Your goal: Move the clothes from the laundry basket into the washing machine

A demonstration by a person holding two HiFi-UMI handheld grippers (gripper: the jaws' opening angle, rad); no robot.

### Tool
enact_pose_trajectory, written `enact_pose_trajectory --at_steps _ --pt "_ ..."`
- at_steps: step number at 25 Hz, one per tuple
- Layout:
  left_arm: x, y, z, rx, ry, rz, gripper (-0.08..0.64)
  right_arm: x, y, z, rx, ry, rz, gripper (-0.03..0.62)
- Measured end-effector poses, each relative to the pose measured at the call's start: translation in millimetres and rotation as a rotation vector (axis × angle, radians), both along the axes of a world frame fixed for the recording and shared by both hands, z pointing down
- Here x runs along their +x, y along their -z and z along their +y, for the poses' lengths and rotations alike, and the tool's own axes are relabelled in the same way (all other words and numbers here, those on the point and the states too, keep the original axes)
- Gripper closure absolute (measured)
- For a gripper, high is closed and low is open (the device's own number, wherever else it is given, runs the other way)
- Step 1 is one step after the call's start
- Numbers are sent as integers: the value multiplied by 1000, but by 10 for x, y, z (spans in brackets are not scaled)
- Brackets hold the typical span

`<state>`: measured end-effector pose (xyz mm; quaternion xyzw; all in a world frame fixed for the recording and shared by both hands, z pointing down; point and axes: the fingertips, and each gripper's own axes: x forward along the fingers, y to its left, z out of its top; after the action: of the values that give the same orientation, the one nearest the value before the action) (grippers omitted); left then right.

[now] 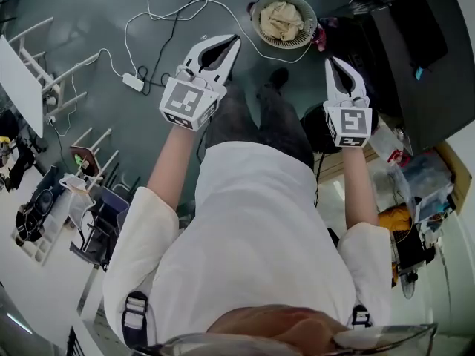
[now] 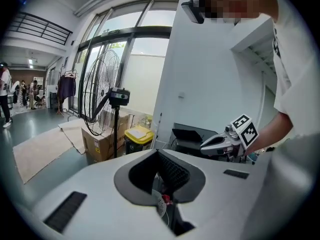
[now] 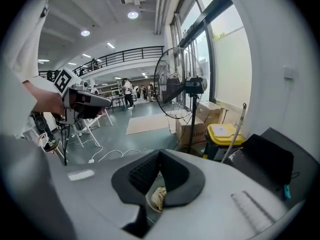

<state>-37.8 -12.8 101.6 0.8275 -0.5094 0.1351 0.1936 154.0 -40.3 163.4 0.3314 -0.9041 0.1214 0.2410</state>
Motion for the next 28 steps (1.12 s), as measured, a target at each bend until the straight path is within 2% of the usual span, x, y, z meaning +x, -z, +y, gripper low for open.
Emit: enact_pose_trajectory --at_steps 8,16,21,28 --pt "-132 -440 -52 -58 0 11 554 -111 -435 -172 -47 -2 48 581" --pt "-363 -1195 -140 -117 -11 -1 554 -291 -1146 -346 -100 -17 88 581" --pt "-349 -1733 -211 -133 -46 -5 554 -473 -1681 -416 -113 -4 100 581" --pt "-302 -2590 -180 -180 -56 34 554 -547 -2459 -498 -106 22 151 580"
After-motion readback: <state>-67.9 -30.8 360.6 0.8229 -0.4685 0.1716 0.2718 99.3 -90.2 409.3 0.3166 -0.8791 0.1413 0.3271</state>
